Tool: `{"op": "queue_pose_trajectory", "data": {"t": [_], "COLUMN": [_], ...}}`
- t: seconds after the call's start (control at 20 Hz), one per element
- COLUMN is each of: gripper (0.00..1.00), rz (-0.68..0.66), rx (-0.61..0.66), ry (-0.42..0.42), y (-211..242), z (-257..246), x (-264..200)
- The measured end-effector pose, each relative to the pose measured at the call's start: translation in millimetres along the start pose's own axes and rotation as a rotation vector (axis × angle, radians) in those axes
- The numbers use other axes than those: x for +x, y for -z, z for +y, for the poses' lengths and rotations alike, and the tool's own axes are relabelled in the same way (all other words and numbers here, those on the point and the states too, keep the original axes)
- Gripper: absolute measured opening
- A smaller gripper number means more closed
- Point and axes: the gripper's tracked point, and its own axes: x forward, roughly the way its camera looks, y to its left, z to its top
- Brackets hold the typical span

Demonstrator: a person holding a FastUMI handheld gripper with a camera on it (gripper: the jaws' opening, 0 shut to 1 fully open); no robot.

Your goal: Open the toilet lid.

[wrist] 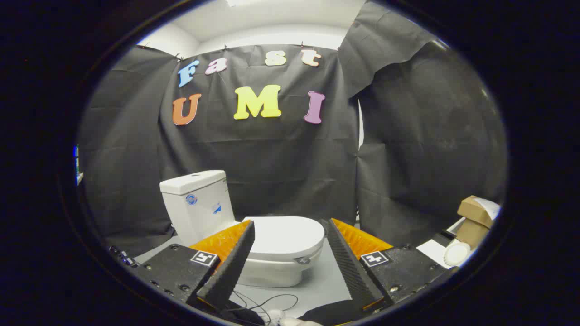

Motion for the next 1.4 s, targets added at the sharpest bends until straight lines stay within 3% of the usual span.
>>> {"op": "queue_pose_trajectory", "data": {"t": [1.0,1.4], "gripper": [1.00,1.00], "rz": [-0.020,-0.003], "rx": [-0.015,0.012], "ry": [-0.020,-0.040], "y": [-7,-5], "z": [7,13], "x": [-3,29]}}
